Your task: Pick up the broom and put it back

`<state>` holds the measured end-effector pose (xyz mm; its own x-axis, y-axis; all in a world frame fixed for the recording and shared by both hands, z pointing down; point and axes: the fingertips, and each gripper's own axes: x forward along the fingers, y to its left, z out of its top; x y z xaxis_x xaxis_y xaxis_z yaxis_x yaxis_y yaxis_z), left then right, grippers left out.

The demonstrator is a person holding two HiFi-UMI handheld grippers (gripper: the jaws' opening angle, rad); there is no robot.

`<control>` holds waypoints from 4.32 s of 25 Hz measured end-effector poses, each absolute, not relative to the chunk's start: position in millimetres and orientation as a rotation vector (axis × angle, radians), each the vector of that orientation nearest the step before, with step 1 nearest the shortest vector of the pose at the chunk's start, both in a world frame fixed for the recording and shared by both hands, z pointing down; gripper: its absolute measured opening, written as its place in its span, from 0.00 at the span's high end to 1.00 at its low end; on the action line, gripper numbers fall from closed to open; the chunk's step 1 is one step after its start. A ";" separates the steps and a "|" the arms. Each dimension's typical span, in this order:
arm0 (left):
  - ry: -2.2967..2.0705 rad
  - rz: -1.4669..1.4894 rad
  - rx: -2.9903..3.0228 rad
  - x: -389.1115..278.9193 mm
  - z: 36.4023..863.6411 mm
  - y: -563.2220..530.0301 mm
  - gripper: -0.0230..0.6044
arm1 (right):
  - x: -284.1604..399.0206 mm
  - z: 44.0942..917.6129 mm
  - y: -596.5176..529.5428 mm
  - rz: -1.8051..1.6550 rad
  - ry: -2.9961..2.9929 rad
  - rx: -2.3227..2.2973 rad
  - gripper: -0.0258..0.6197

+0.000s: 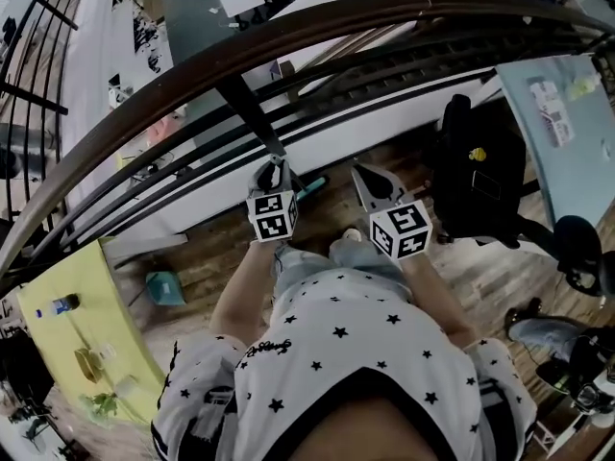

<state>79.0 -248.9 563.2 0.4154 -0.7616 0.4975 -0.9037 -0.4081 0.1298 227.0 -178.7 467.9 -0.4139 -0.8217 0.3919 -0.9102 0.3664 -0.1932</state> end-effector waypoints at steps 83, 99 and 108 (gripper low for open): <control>-1.659 0.615 2.123 162.3 712.1 -468.0 0.79 | 285.2 594.3 -225.2 0.754 -2.405 1.281 0.97; -1.691 0.554 2.150 160.7 681.0 -440.9 0.63 | 284.1 576.3 -216.9 0.742 -2.426 1.310 0.97; -1.694 0.481 2.131 152.5 633.6 -389.4 0.63 | 280.7 547.4 -192.2 0.684 -2.459 1.350 0.97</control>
